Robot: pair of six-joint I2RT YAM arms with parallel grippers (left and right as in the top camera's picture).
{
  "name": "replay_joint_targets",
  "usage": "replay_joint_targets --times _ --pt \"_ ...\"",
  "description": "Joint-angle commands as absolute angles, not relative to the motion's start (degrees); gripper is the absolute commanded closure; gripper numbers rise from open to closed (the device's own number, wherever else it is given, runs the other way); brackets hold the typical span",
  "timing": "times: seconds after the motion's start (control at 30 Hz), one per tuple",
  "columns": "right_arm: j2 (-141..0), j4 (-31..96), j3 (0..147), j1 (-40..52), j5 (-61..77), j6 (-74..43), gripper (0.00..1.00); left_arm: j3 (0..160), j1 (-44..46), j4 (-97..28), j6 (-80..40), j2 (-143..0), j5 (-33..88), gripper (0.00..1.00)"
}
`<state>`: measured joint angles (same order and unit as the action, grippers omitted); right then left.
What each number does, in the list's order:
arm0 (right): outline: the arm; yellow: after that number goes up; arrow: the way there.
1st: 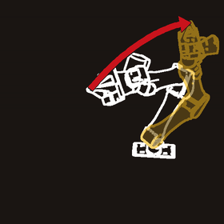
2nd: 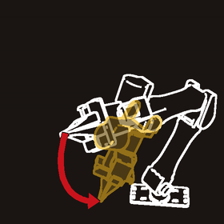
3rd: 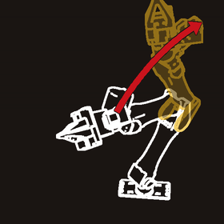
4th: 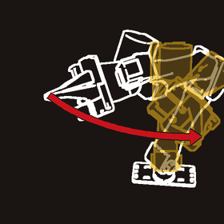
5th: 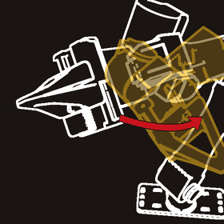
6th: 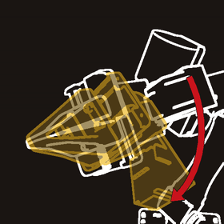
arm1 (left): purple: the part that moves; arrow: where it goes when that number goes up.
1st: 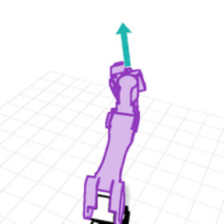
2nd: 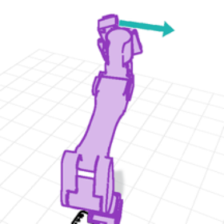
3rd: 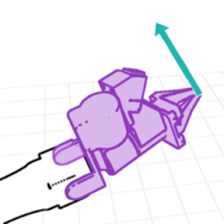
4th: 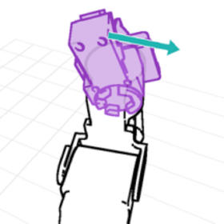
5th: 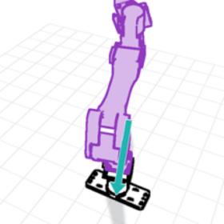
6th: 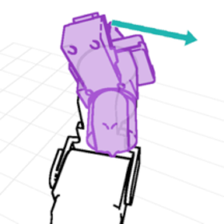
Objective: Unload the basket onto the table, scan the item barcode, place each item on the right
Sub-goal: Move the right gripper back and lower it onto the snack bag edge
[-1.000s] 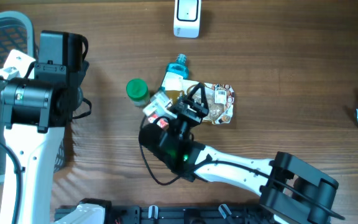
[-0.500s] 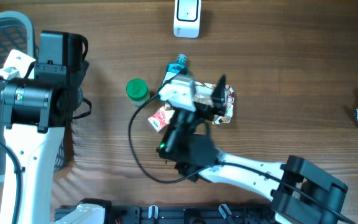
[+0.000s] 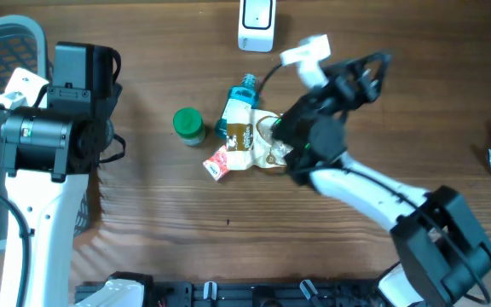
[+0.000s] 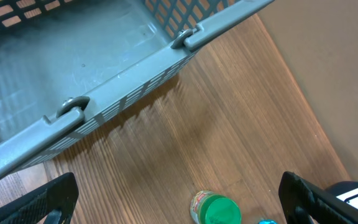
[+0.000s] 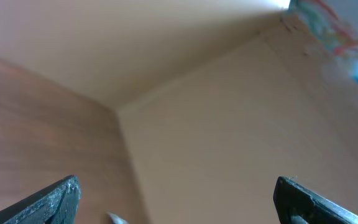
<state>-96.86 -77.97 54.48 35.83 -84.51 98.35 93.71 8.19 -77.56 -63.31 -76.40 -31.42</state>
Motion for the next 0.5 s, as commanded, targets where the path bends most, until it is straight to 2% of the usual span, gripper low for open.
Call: replay_joint_targets --times 0.0,0.13,0.2,0.47 --pt "-96.57 -68.73 58.28 25.91 -84.33 105.19 0.00 93.71 7.86 -77.49 -63.83 -76.58 -31.57 0.00" --pt "-96.60 -52.25 59.37 17.52 -83.48 103.70 0.00 93.71 7.88 -77.49 -63.86 -76.58 -31.55 0.00" --pt "-96.92 -44.80 59.37 14.31 -80.01 98.19 0.00 93.71 7.88 -77.49 -63.83 -76.58 -31.57 0.00" --pt "-97.51 -20.84 59.37 13.26 -62.30 81.67 0.00 93.71 7.88 -77.49 -63.86 -76.58 -31.57 0.00"
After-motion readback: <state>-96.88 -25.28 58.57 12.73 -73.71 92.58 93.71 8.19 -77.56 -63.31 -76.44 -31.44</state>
